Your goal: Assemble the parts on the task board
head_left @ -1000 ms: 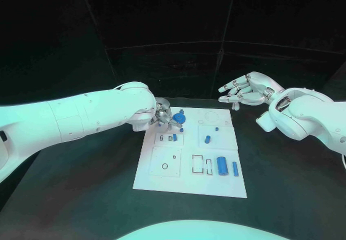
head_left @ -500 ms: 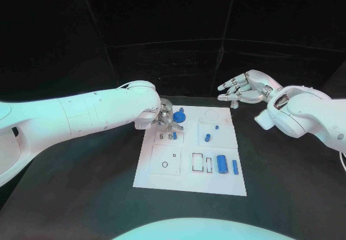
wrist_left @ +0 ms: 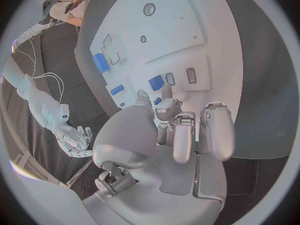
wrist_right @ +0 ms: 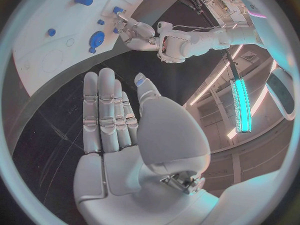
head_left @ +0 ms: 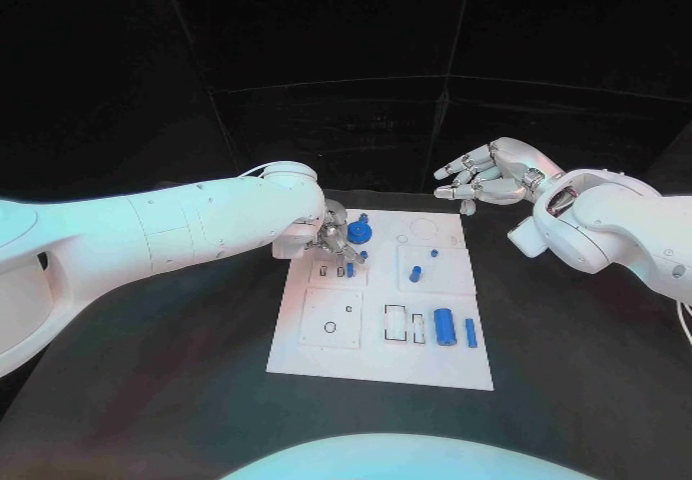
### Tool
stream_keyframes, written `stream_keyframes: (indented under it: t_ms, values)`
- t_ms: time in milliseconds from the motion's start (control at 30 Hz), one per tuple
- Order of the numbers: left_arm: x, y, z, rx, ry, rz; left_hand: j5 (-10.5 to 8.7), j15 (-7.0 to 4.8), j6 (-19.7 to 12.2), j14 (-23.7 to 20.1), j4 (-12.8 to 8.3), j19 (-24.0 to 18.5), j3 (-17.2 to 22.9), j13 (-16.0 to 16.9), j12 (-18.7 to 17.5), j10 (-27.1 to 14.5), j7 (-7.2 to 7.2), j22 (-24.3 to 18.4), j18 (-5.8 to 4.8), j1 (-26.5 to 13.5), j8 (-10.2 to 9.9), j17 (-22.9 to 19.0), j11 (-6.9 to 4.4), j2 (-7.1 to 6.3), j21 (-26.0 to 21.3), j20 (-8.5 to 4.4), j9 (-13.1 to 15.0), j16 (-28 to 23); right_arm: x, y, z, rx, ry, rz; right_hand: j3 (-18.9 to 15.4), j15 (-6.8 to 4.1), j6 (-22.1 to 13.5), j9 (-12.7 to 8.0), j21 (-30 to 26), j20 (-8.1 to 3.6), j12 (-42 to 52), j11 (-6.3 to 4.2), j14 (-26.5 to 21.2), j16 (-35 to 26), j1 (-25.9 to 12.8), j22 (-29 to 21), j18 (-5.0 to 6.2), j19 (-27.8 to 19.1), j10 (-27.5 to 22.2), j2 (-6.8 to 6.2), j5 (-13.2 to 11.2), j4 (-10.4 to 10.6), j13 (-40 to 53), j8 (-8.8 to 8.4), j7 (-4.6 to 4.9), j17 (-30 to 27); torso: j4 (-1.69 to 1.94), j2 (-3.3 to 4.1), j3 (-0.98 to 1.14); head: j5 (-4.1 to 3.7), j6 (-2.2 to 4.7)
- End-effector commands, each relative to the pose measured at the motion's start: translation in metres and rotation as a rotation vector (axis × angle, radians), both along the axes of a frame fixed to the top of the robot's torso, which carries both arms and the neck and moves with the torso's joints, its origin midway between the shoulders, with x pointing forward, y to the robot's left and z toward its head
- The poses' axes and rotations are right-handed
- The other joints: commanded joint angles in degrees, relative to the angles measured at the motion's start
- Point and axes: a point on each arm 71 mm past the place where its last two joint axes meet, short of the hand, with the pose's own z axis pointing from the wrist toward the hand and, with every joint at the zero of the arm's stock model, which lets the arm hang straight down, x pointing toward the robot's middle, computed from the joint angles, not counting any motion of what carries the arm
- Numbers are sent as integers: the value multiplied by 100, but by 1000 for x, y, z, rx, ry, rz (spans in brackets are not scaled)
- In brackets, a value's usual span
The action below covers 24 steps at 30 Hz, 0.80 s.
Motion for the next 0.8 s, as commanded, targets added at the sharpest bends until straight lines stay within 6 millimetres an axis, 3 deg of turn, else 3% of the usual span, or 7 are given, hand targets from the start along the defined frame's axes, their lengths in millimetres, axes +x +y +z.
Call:
stream_keyframes:
  t_ms: [33,800]
  values:
    - [0,-1,-1,26,15,-11,-26,-28,-49,605,-58,54,13,9,31,-45,-2,7,-40,86,38,1508,10,-5,36,-22,27,17,0,2,2,8,-7,8,-34,38,8,6,-38,6,-21,38,7,-30,83,-15,25,49,-9,-1,64,-15,-19,-18,37,19,-1,0,0,2,-16]
    - [0,-5,-8,37,36,-16,-22,-20,-114,605,-168,44,102,36,61,-55,4,44,-42,259,110,1508,16,40,59,-9,137,17,2,5,1,7,-5,11,-27,39,15,4,-80,7,-26,39,12,-86,156,-38,26,70,-19,22,194,-28,-78,-21,40,58,2,-2,2,1,-55]
